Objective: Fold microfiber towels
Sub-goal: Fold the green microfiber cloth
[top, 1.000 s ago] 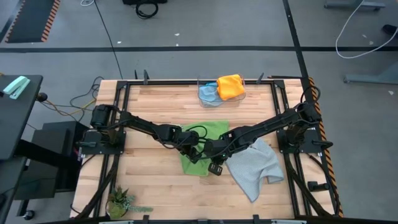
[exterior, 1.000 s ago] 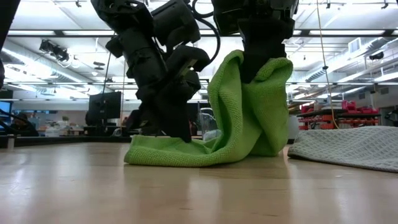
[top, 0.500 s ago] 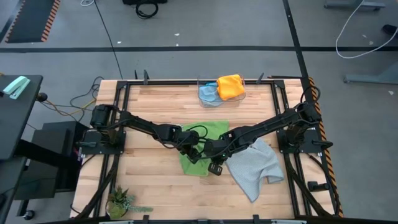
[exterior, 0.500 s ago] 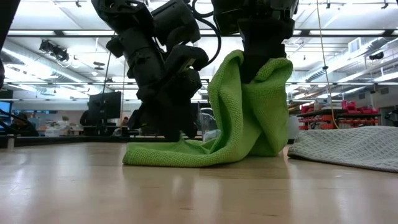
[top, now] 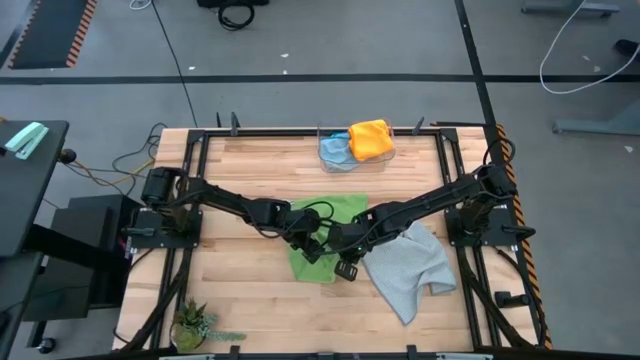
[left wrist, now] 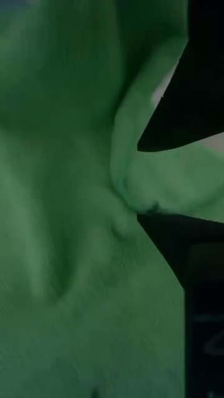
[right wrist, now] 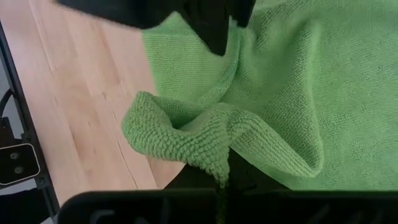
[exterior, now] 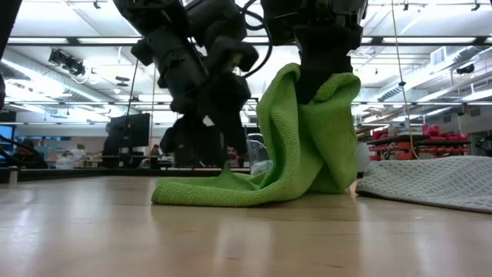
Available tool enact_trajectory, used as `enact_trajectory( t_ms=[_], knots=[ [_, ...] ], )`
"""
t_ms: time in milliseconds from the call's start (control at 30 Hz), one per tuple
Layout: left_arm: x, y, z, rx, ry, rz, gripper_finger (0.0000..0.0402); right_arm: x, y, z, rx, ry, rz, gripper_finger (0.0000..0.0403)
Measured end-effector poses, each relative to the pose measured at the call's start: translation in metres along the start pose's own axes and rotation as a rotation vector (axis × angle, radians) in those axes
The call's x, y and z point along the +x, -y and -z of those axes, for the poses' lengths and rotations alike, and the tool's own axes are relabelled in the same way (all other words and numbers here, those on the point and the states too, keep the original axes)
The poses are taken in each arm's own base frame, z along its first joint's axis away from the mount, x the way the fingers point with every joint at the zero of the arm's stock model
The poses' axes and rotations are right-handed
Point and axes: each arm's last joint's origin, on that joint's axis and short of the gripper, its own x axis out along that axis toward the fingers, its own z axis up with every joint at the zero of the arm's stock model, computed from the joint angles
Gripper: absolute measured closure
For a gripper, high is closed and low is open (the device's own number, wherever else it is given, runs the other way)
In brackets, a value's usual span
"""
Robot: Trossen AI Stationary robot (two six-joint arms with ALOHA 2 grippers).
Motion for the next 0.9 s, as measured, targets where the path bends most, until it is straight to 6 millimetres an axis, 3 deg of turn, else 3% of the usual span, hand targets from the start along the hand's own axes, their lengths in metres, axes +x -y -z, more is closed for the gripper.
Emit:
enact_trajectory(
  t_ms=[433,900],
  knots=[
    [-0.0029,-0.0022,0.0048,-0.015,-0.041,-0.036,0.0269,0.0005,0.0006,0.0009,-0.003,-0.006,0.004,0.0402],
    [-0.0029,-0.0023,0.0045,-0.013,-0.034,-0.04,0.029,0.0006,0.0005,0.0008,-0.003,-0.005,0.003,0.0402]
  ],
)
